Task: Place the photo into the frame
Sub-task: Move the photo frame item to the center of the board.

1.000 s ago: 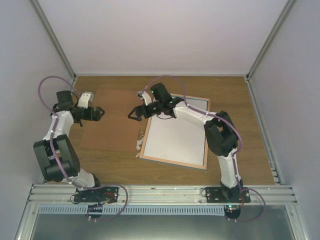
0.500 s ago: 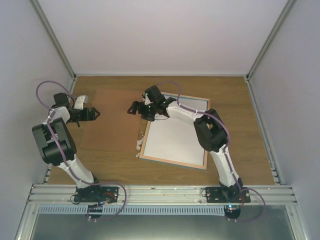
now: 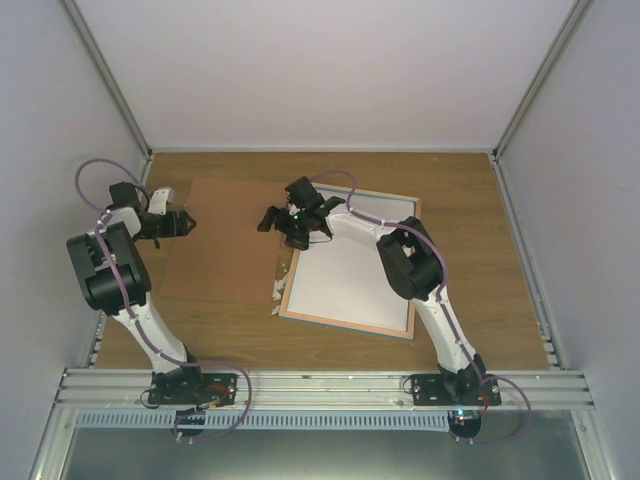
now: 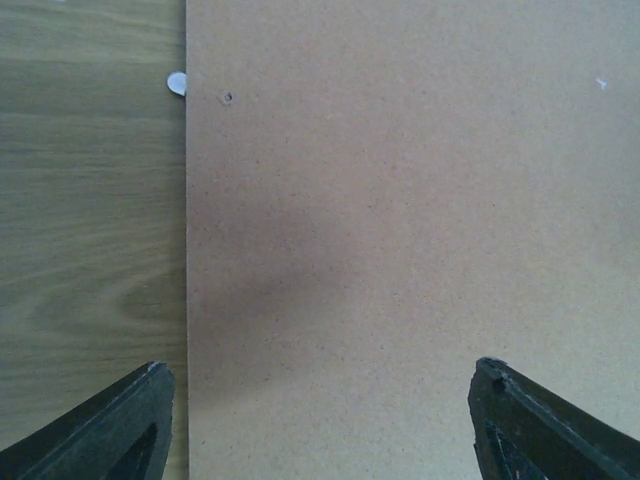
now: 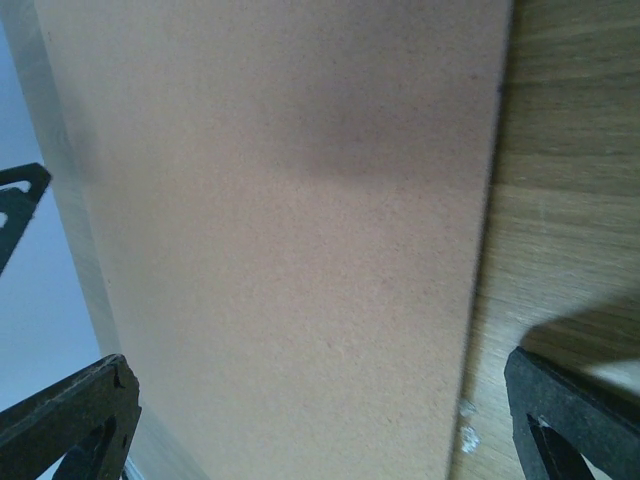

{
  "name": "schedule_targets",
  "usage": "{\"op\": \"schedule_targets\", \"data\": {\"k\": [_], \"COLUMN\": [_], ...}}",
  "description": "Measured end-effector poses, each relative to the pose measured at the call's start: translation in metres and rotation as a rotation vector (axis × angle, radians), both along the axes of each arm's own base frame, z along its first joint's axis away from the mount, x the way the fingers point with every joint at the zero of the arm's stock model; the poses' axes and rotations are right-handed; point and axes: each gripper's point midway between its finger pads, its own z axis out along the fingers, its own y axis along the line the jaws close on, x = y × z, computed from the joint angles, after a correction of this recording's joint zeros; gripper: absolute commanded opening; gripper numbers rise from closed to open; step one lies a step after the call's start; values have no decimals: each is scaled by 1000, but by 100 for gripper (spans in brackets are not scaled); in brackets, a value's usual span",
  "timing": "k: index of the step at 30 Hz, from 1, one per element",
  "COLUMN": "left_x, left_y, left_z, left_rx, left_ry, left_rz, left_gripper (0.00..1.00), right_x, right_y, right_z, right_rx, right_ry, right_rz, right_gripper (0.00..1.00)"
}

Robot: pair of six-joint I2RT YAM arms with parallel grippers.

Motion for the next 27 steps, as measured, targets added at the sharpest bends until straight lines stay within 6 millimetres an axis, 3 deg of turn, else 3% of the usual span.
{"op": "schedule_targets", "data": {"k": [7,14,27], "left_x": [0,6,11], "left_y": [-9,-21,-24], "left_z": [-23,-25,-27], "left_rx": [-49,-58,-67], "left_ry": [36,15,-30], "left_rz": [-32,-76,-98], "left_gripper": [67,62,59], "right_x": [6,13,13], "right_y": [12,17,20], "right_z": [-1,0,-3], "right_rx": [26,43,160], "right_ry": [-7,-50,-111], "right_rz": [6,34,70], "right_gripper": [96,85,39]}}
